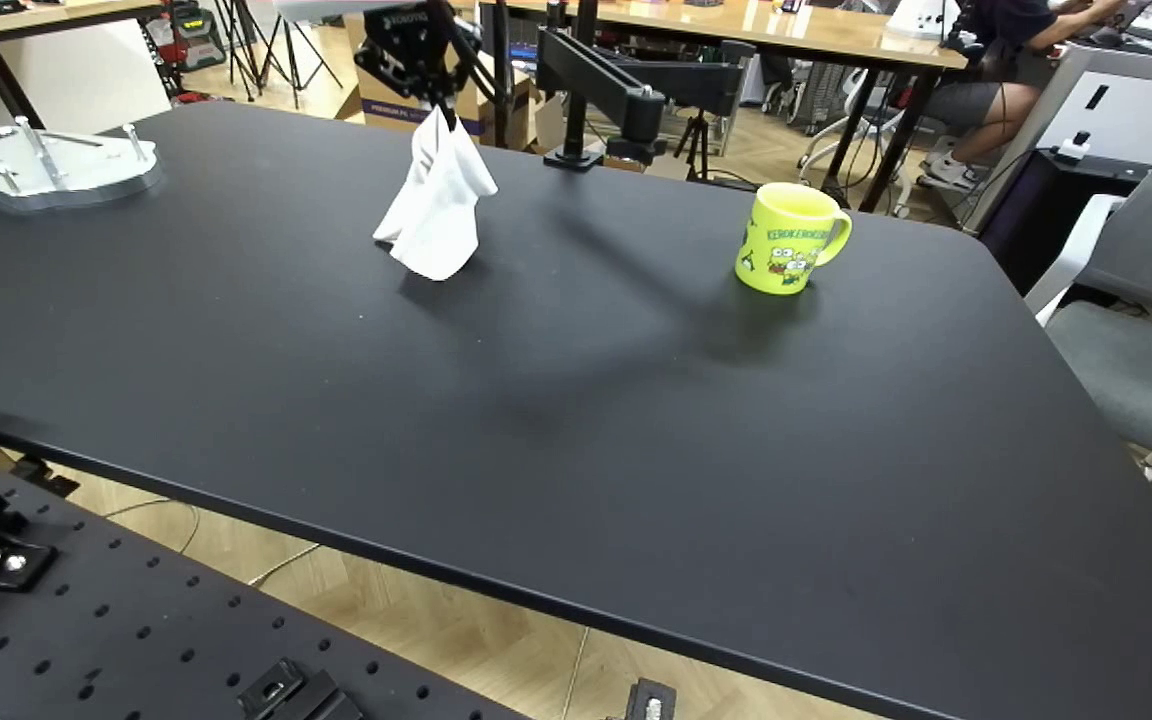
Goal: Get the white towel from the table and place it on the black stand
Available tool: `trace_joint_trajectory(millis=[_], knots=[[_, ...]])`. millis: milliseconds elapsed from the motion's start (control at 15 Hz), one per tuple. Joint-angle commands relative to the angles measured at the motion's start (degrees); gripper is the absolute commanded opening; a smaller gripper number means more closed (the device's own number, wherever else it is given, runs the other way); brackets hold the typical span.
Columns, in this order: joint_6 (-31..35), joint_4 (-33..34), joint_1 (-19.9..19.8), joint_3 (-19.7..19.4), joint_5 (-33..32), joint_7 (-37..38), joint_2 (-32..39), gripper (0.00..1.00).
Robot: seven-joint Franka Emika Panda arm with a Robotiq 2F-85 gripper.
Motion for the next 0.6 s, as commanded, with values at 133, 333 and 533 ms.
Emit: trace_joint_trajectory(millis=[133,333,533], knots=[[-6.8,-6.2,7.9,-6.9,20.9,-11.2,-18.7,0.00],[-13.8,-7.1,11.0,-11.5,24.3,-12.7,-28.1,0.00],[-20.3,-7.5,10.2,-13.8,23.8,-11.7,-35.6,0.00]])
